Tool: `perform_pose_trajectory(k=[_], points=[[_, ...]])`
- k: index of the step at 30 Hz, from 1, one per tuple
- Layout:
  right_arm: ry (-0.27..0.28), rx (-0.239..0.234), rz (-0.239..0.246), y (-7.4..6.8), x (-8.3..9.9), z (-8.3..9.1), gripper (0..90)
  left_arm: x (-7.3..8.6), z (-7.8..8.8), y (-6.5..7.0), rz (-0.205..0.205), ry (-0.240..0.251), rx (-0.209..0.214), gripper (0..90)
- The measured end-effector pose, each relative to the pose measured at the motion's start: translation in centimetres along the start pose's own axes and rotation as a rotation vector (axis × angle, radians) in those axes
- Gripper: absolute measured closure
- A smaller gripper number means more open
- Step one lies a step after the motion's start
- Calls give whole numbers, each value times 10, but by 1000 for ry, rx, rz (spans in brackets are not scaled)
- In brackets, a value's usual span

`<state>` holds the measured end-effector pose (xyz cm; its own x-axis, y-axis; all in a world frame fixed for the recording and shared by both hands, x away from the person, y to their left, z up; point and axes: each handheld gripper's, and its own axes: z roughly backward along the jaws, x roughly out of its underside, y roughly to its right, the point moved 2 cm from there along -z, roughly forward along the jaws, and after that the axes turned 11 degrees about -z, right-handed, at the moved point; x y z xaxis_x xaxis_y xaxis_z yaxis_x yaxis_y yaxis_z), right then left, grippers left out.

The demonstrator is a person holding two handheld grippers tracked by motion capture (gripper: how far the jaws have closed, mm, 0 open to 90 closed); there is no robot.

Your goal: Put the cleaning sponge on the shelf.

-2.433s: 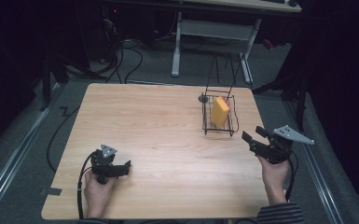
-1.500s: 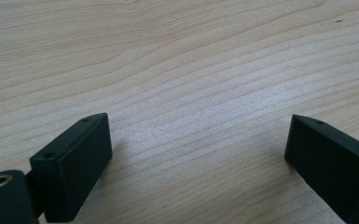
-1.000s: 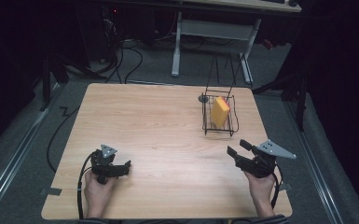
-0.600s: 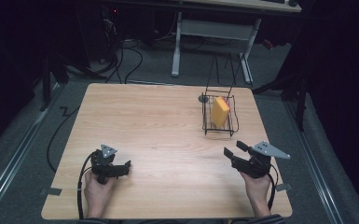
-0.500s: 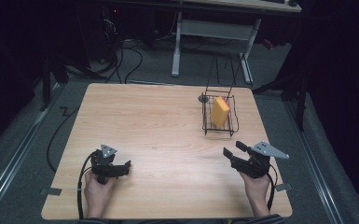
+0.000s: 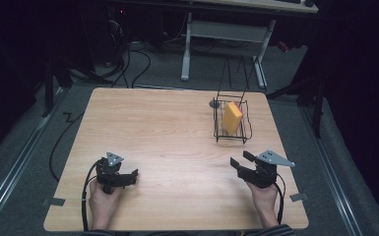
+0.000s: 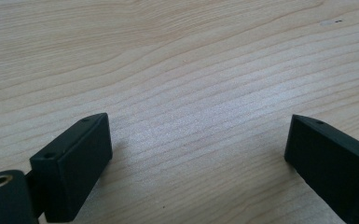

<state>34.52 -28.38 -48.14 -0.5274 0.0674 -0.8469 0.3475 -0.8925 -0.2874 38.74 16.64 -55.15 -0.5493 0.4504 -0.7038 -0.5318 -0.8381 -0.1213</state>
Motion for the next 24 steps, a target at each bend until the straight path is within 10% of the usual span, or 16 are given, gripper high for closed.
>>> perform_pose_trajectory(k=[24], points=[[-76, 38, 13, 1, 14, -29, 376, 0, 0, 0, 0, 0, 0, 78]])
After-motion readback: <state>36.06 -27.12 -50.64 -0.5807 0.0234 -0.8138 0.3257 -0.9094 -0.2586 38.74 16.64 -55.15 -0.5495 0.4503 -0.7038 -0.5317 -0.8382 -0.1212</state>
